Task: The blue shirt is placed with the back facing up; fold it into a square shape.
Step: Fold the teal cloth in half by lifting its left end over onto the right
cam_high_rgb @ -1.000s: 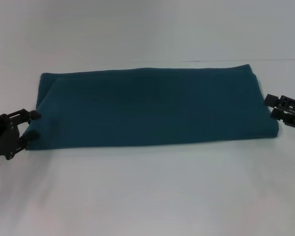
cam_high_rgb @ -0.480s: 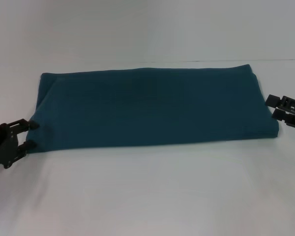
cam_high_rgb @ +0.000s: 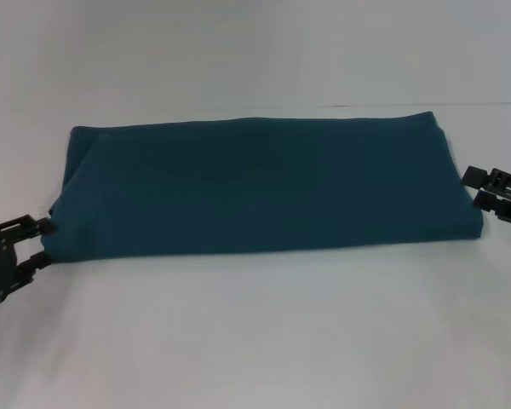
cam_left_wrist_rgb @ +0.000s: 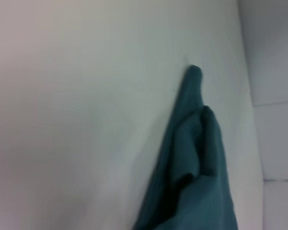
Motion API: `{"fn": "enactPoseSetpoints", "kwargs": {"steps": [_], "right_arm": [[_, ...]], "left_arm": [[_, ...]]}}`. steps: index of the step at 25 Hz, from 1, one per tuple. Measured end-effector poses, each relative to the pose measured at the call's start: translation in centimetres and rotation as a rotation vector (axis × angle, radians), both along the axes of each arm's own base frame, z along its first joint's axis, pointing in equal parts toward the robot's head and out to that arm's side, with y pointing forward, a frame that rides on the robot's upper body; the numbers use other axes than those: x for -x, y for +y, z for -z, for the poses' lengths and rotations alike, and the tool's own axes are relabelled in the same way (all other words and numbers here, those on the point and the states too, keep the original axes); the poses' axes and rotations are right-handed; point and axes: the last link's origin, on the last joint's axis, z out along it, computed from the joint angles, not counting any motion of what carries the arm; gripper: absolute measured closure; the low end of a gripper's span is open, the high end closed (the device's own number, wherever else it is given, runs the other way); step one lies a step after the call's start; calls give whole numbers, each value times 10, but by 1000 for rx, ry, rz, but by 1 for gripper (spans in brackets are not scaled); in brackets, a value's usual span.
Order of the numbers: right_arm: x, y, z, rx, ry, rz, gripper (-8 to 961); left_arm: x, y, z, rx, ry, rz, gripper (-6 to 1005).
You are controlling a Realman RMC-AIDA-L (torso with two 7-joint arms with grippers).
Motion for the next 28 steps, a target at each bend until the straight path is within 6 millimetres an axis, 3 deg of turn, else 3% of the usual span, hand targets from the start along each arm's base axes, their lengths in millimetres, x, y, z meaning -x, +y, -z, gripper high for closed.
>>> {"fn": "enactPoseSetpoints", "kwargs": {"steps": [12,28], "right_arm": [[-2,-3,2,6,5,9,85],[-3,-2,3,12,-4,12,86]], "left_arm": [[10,-1,5,-27,-42,-127,432],[9,4,10,-25,-29,-130,432]]}}
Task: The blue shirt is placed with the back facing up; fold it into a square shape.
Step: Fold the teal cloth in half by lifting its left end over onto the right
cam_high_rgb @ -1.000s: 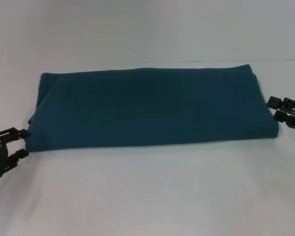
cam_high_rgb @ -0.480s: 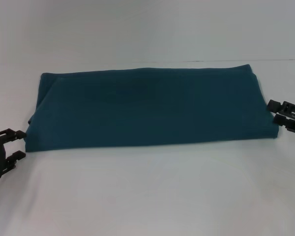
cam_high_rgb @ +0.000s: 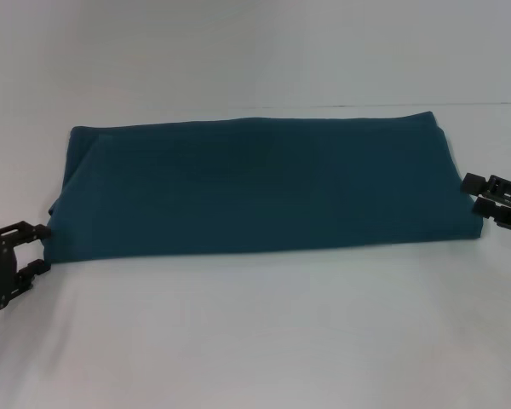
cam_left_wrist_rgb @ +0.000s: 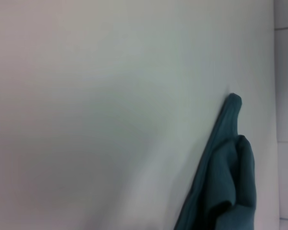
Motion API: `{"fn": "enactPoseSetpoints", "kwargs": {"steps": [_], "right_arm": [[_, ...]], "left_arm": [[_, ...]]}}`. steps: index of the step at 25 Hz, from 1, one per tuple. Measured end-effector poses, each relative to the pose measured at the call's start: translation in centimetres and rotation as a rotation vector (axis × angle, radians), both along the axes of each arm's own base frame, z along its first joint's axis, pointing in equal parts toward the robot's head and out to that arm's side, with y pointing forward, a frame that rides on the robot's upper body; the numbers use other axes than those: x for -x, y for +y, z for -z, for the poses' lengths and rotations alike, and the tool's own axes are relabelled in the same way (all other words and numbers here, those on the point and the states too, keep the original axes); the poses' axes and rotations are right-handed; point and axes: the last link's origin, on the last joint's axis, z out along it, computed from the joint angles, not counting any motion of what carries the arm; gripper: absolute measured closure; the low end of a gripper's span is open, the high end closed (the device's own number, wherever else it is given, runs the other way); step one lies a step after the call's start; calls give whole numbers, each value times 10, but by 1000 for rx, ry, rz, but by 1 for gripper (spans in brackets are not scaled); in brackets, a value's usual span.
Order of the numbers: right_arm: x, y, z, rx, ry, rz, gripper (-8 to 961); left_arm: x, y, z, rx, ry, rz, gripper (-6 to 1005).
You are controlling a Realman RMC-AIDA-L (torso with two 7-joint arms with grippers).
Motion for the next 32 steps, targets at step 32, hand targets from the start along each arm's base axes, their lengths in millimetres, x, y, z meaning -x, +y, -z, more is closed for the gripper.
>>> {"fn": "enactPoseSetpoints", "kwargs": {"steps": [32], "right_arm": [[-1,-1,-1,-2,3,6,86]], "left_arm": [[1,4,4,-11,-19,-35,310]]}}
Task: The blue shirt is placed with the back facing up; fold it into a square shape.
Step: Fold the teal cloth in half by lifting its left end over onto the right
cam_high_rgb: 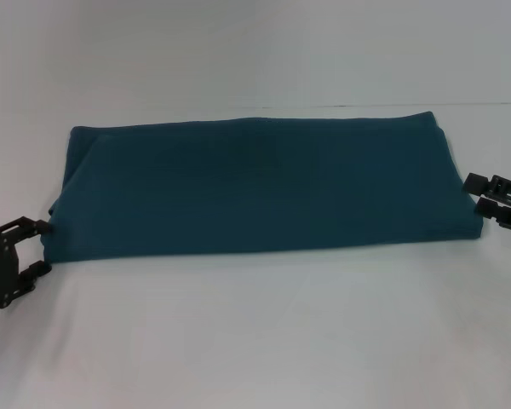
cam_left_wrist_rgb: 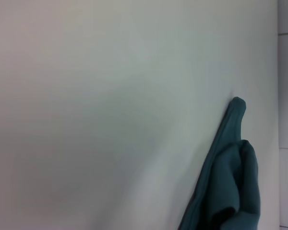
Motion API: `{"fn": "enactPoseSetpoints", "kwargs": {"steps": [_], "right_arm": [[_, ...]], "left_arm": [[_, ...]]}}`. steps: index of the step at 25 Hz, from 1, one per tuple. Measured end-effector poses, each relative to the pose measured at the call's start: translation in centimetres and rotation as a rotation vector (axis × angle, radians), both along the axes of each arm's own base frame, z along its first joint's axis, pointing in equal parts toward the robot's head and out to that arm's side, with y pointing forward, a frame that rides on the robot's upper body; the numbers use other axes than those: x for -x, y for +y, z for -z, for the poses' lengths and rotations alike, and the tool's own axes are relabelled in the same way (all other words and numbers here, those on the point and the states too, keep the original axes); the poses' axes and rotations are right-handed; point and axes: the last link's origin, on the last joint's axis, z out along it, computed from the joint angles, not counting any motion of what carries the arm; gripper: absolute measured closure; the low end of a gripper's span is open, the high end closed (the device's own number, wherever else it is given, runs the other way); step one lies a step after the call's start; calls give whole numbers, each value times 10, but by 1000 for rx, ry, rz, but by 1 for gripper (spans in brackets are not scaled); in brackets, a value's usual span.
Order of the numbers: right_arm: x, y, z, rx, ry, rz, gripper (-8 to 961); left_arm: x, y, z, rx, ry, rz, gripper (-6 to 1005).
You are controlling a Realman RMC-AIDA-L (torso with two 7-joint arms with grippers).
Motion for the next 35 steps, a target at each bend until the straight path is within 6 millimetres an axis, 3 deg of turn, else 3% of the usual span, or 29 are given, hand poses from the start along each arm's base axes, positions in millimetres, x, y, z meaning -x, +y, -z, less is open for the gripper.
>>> {"fn": "enactPoseSetpoints", "kwargs": {"steps": [12,17,26,35], "right_arm": [[0,0,-1,-3,1,-3,86],[0,0,-1,-3,3,-5,85],[0,0,0,0,2,-3,85],[0,-2,1,7,6,2,86]], "left_arm": [[-15,18,5,21,3,54,311],[-27,18,-3,-29,-36,152,311],[-14,2,1,-39,-31,115,310],[-17,8,13,29,-3,106,310]]}}
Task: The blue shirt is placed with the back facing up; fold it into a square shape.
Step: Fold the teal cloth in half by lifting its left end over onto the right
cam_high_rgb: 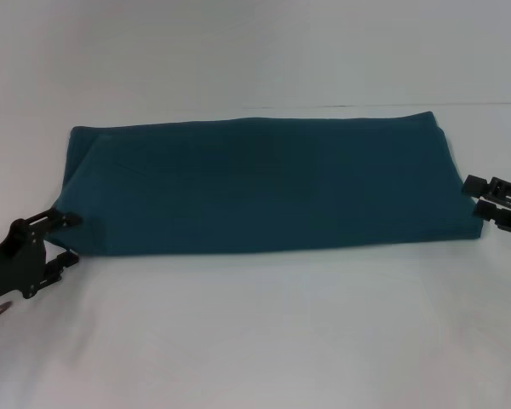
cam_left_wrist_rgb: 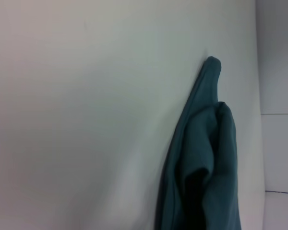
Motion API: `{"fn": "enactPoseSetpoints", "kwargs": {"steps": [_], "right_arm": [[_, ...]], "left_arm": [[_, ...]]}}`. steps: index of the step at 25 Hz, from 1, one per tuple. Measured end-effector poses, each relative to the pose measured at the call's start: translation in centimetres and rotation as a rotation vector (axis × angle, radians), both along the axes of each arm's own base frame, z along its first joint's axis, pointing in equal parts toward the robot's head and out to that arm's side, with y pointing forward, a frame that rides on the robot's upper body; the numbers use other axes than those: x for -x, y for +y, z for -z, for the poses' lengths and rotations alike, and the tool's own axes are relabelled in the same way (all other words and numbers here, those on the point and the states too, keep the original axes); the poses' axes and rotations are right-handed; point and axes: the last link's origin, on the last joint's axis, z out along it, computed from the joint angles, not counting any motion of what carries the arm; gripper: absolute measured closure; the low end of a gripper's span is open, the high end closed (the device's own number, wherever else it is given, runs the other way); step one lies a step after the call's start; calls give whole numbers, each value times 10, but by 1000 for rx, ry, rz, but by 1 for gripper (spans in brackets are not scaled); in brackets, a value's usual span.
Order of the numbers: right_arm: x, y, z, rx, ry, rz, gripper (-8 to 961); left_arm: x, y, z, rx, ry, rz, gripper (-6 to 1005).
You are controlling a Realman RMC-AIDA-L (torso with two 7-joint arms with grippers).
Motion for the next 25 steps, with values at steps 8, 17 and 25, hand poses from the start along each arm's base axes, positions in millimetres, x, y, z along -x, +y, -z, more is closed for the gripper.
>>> {"fn": "enactPoseSetpoints", "kwargs": {"steps": [8,17,25], "right_arm": [[-3,-4,0,0,3,9,85],[-5,-5,0,-2,5,13,86],[-7,-9,0,-1,11,19,85]], "left_arm": [[-2,8,7,17,23,-14,311],[-12,12,10,40,8,27,334],[-9,14,1,-10,39,38,357]]}}
